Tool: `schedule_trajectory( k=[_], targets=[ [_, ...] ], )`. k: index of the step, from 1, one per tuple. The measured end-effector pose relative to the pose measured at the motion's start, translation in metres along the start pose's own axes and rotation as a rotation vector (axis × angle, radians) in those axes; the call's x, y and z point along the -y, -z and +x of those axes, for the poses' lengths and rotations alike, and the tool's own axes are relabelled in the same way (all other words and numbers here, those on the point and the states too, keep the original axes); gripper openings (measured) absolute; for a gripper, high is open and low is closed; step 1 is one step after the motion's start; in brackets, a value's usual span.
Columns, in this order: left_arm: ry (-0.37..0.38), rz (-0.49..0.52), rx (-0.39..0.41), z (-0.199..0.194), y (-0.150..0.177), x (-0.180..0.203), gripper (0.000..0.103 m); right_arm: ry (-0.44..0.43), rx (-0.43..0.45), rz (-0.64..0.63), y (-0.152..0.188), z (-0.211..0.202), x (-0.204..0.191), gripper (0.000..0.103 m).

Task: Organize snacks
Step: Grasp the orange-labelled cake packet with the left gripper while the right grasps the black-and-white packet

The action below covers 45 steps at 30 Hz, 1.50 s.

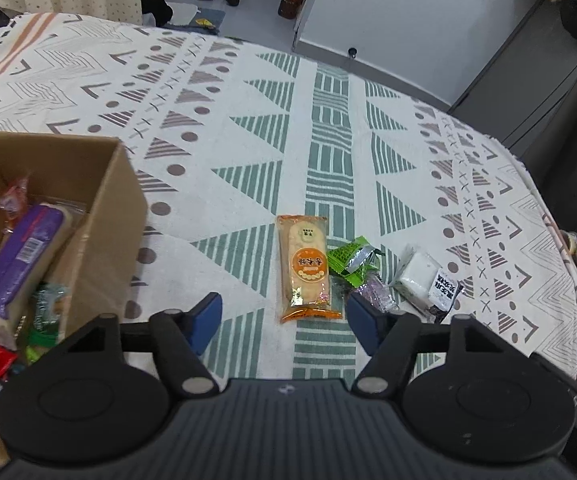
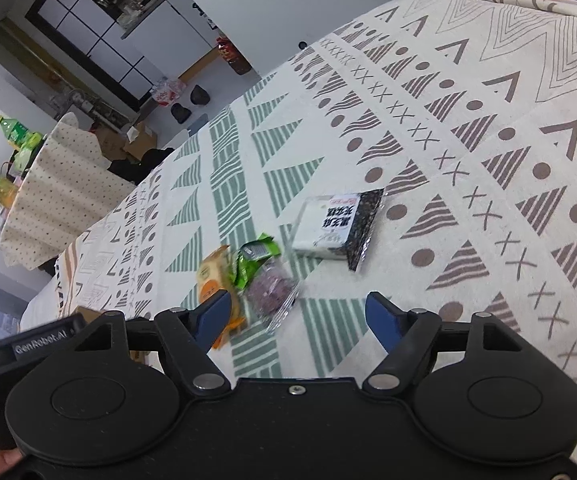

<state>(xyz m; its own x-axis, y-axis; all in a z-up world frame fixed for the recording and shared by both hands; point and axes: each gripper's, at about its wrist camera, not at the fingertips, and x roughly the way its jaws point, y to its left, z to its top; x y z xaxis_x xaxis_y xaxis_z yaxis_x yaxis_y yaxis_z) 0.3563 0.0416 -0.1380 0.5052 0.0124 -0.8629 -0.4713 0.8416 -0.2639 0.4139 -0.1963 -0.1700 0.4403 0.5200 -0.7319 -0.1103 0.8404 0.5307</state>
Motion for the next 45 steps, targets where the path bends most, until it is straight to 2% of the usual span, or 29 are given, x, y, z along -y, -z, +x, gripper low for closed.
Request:
schedule_trajectory(
  k=[8, 20, 32, 33, 35, 37, 40, 45],
  targets=[
    [-0.010, 0.026, -0.038, 0.032, -0.002, 0.014, 0.058, 0.006, -0.014, 0.027, -0.014, 0.018, 0.018, 0.069],
    [-0.054, 0.030, -0.090, 0.072, -0.001, 0.022, 0.054, 0.004, -0.046, 0.095, -0.023, 0.048, 0.042, 0.062],
    [-0.089, 0.027, -0.097, 0.095, -0.004, 0.030, 0.052, -0.050, -0.026, 0.173, -0.033, 0.066, 0.058, 0.057],
    [-0.094, 0.026, -0.099, 0.095, -0.004, 0.030, 0.050, -0.052, -0.026, 0.182, -0.034, 0.068, 0.059, 0.056],
    [-0.107, 0.010, -0.096, 0.095, -0.005, 0.028, 0.038, -0.044, -0.030, 0.183, -0.036, 0.070, 0.060, 0.044],
    [-0.111, -0.005, -0.095, 0.093, -0.006, 0.025, 0.032, -0.045, -0.045, 0.189, -0.037, 0.071, 0.062, 0.032],
    [-0.100, -0.001, -0.097, 0.087, -0.005, 0.025, 0.032, -0.064, -0.069, 0.207, -0.037, 0.065, 0.065, 0.025],
    [-0.087, 0.006, -0.093, 0.074, 0.002, 0.025, 0.032, -0.061, -0.069, 0.215, -0.021, 0.049, 0.066, 0.021]
  ],
)
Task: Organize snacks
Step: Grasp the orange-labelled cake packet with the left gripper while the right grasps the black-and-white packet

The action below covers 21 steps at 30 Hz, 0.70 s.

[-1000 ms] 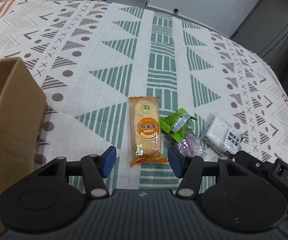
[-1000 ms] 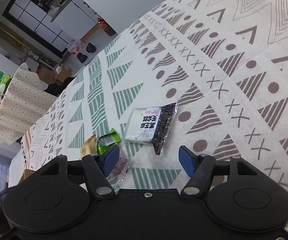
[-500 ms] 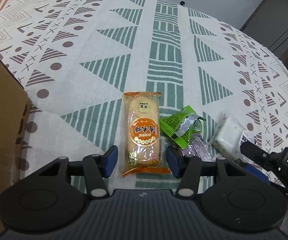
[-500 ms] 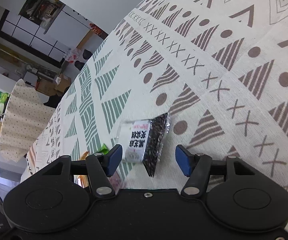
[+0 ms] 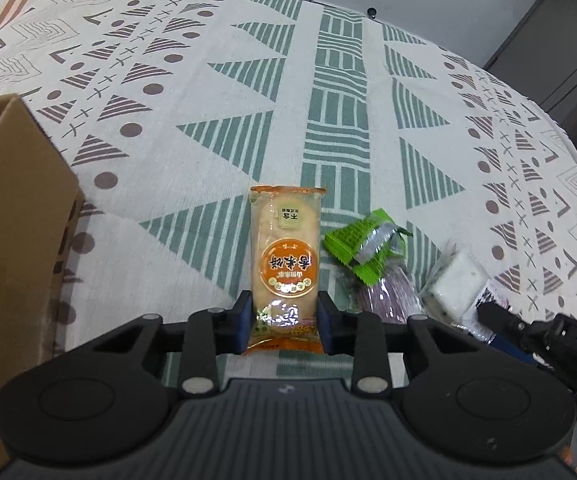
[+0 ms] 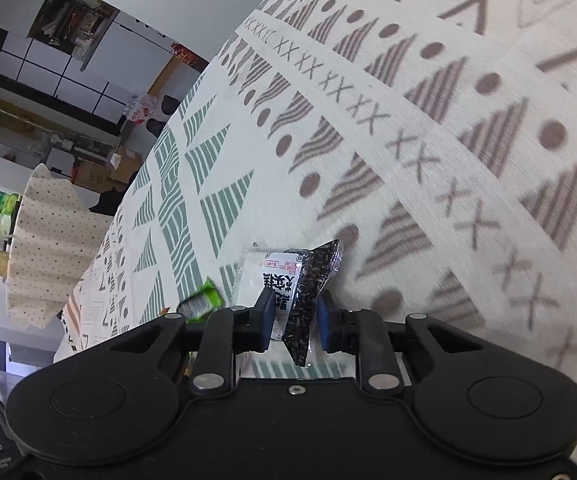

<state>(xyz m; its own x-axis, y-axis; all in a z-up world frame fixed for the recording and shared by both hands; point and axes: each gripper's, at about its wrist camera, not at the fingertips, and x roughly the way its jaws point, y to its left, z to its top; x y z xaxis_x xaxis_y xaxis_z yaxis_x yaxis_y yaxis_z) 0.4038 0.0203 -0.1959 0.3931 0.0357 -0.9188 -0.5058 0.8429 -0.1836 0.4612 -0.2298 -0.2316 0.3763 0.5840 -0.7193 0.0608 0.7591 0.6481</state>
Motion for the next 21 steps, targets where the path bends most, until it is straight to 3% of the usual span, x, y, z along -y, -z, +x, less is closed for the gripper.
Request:
schedule_trajectory(
  k=[13, 21],
  targets=[
    [0.059, 0.009, 0.055, -0.054, 0.022, -0.007, 0.032, -0.012, 0.064, -0.031, 0.029, -0.049, -0.013, 0.010],
    [0.083, 0.006, 0.088, -0.085, 0.036, -0.017, 0.032, -0.031, 0.085, -0.062, 0.046, -0.072, -0.026, 0.009]
  ],
)
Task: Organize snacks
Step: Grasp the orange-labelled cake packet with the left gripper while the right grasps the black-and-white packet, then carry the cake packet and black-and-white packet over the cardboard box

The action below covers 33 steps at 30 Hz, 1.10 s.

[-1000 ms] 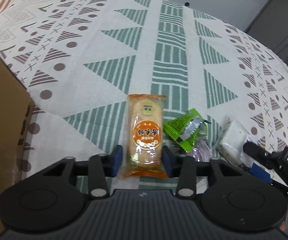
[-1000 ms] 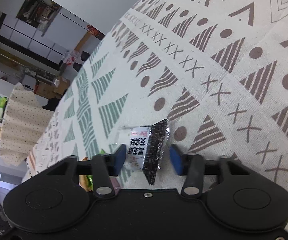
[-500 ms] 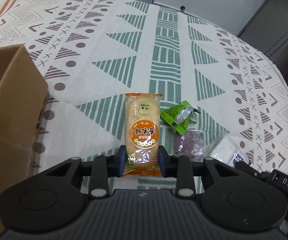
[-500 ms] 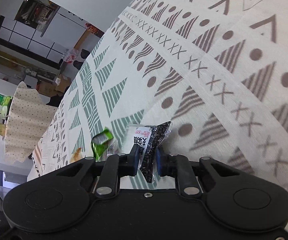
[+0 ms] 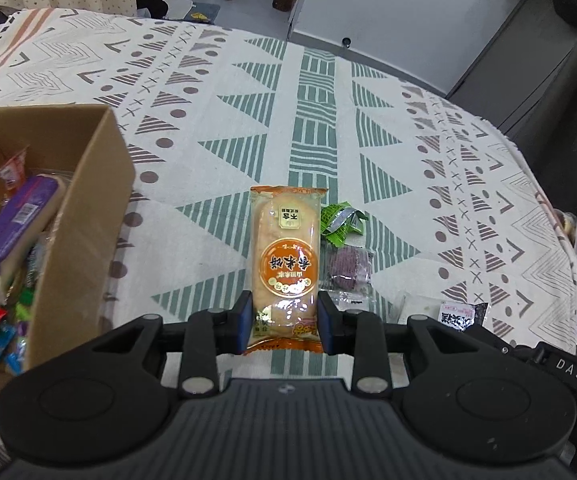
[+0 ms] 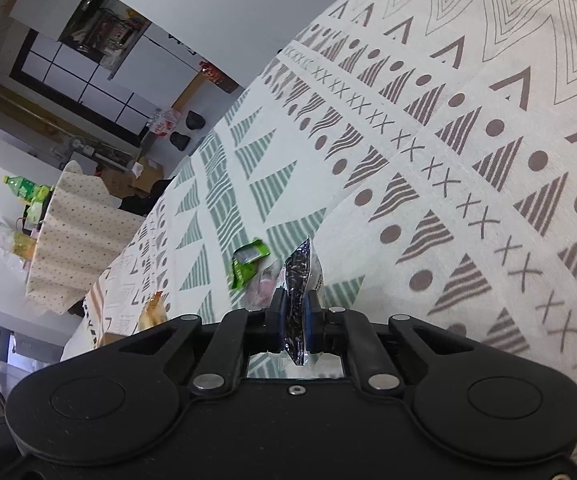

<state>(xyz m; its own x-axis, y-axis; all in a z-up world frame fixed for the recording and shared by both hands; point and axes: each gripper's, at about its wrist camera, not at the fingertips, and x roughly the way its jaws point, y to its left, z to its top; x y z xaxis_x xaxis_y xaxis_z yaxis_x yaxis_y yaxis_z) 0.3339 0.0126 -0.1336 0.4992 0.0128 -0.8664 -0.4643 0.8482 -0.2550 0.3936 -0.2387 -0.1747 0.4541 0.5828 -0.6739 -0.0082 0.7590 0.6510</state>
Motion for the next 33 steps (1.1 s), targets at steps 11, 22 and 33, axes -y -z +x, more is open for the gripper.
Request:
schedule_trajectory(
  k=[11, 22, 33],
  targets=[
    [0.032, -0.009, 0.060, -0.045, 0.005, -0.012, 0.032, -0.050, 0.030, -0.067, 0.012, -0.025, -0.035, 0.008],
    [0.035, -0.056, 0.112, -0.077, 0.001, -0.042, 0.032, -0.113, 0.032, -0.153, 0.021, -0.030, -0.086, 0.007],
    [0.022, -0.116, 0.159, -0.097, -0.009, -0.081, 0.032, -0.180, 0.012, -0.211, 0.038, -0.021, -0.145, 0.006]
  ],
)
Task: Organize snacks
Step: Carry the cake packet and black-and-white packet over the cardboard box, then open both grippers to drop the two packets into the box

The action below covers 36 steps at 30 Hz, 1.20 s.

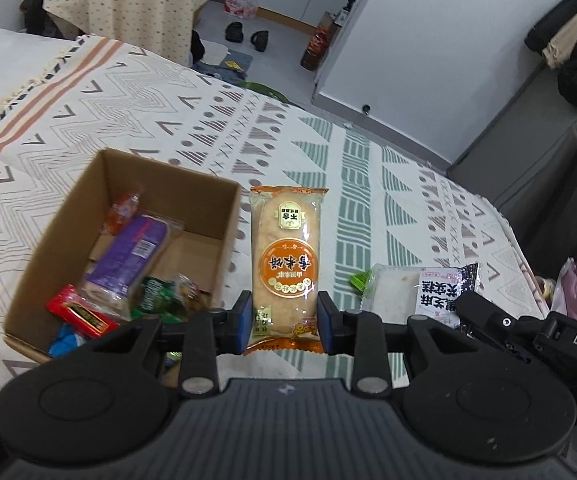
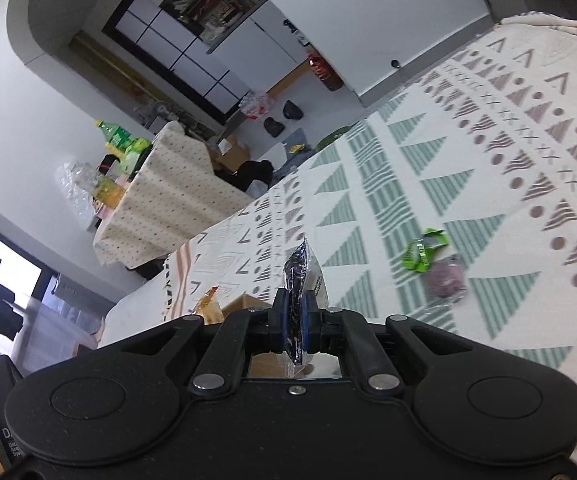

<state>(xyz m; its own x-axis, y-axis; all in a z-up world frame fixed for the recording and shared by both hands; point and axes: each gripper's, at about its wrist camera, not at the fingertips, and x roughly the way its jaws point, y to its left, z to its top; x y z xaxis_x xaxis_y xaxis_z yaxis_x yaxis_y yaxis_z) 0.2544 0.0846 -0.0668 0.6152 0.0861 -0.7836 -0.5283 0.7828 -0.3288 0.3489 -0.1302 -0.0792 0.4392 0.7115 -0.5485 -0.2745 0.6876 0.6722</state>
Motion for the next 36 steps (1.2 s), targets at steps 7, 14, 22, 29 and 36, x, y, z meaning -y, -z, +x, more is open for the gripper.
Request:
schedule_trajectory(
  k=[7, 14, 22, 29, 36],
  targets=[
    [-0.012, -0.039, 0.020, -0.008, -0.012, -0.029, 0.032, -0.032, -0.026, -0.034, 0.010, 0.022, -0.034, 0.006],
    [-0.035, -0.093, 0.022, -0.010, -0.023, -0.061, 0.032, -0.054, -0.060, -0.066, 0.018, 0.041, -0.064, 0.006],
    [-0.038, -0.127, 0.026, -0.010, -0.033, -0.085, 0.032, -0.055, -0.084, -0.093, 0.022, 0.061, -0.086, 0.006],
    [-0.041, -0.145, 0.027, -0.009, -0.039, -0.098, 0.032, -0.066, -0.114, -0.068, 0.022, 0.079, -0.098, 0.018],
    [-0.027, -0.146, 0.000, 0.001, -0.039, -0.099, 0.032, -0.024, -0.106, -0.049, 0.025, 0.078, -0.085, 0.051]
  ],
)
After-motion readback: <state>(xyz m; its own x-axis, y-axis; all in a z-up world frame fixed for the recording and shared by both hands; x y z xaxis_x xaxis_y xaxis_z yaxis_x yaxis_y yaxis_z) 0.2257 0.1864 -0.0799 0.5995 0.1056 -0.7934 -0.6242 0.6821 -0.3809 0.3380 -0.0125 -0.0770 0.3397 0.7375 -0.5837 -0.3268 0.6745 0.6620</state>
